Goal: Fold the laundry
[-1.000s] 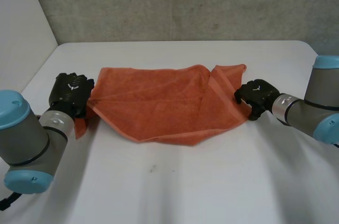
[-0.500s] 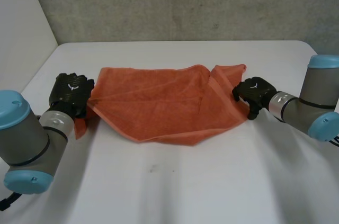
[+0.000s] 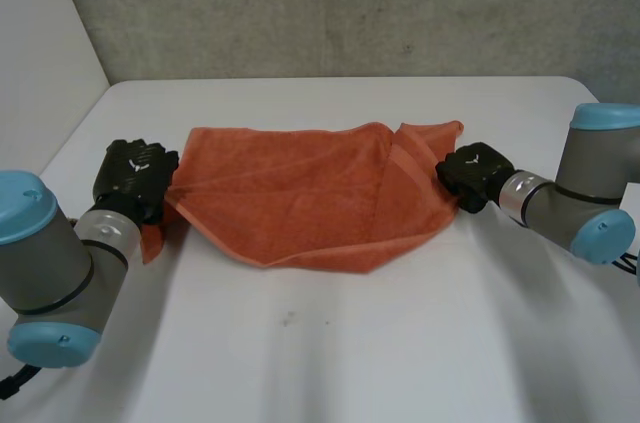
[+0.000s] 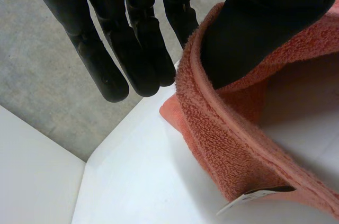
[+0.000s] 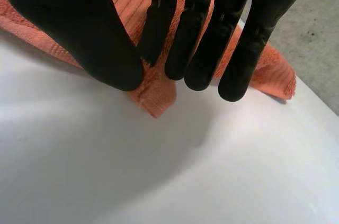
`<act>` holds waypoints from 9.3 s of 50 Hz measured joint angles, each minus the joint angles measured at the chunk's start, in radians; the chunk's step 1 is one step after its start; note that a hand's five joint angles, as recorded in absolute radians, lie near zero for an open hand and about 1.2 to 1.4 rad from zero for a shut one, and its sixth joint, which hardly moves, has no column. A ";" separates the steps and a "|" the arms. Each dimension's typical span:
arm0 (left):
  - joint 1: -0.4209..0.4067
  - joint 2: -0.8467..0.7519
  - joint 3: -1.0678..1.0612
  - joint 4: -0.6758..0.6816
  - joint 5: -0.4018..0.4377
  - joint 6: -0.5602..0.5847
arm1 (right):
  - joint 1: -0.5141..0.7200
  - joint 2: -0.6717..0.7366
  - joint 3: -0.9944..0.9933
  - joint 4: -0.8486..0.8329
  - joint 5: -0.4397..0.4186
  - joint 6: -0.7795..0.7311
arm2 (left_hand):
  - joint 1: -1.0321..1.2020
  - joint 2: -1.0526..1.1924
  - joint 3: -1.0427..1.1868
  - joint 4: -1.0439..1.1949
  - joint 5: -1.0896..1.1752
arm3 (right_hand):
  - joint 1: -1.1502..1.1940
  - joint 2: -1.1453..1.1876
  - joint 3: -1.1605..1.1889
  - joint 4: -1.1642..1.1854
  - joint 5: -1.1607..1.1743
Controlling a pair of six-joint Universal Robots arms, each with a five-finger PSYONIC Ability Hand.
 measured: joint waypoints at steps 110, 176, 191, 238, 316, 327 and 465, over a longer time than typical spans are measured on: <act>-0.001 -0.100 0.205 -0.313 0.026 0.138 | -0.101 -0.930 1.227 -0.044 0.028 0.095 | 0.000 0.000 0.000 0.000 0.000 | -0.618 -0.758 -0.769 -0.767 -0.706; -0.001 -0.087 0.157 -0.316 0.021 0.123 | -0.201 -0.921 1.130 -0.173 0.089 0.055 | 0.000 0.001 0.000 0.000 0.000 | -0.277 -0.370 -0.375 -0.377 -0.300; 0.000 -0.100 0.161 -0.313 0.023 0.123 | -0.240 -0.898 1.147 -0.045 0.071 0.022 | 0.000 0.001 0.000 0.000 0.000 | -0.433 -0.546 -0.552 -0.567 -0.501; 0.000 -0.111 0.162 -0.315 0.022 0.123 | -0.295 -0.826 1.250 -0.225 -0.035 -0.063 | 0.000 0.001 0.000 0.000 0.000 | -0.015 -0.008 -0.014 -0.015 0.014; -0.025 -0.211 0.450 -0.131 0.277 0.213 | -0.020 -0.431 0.332 -0.182 0.373 0.264 | -0.904 -0.994 -0.974 -0.987 -0.953 | -0.715 -0.883 -0.899 -0.898 -0.846; -0.010 -0.145 0.381 -0.278 0.268 -0.007 | -0.020 -0.471 0.451 -0.109 0.319 0.259 | -0.904 -0.994 -0.974 -0.987 -0.953 | -0.715 -0.883 -0.899 -0.898 -0.846; -0.126 -0.421 0.614 -0.199 -0.189 -0.100 | 0.068 -0.381 0.471 -0.112 0.300 0.401 | 0.027 -0.005 -0.005 -0.005 -0.040 | -0.760 -0.943 -0.962 -0.952 -0.886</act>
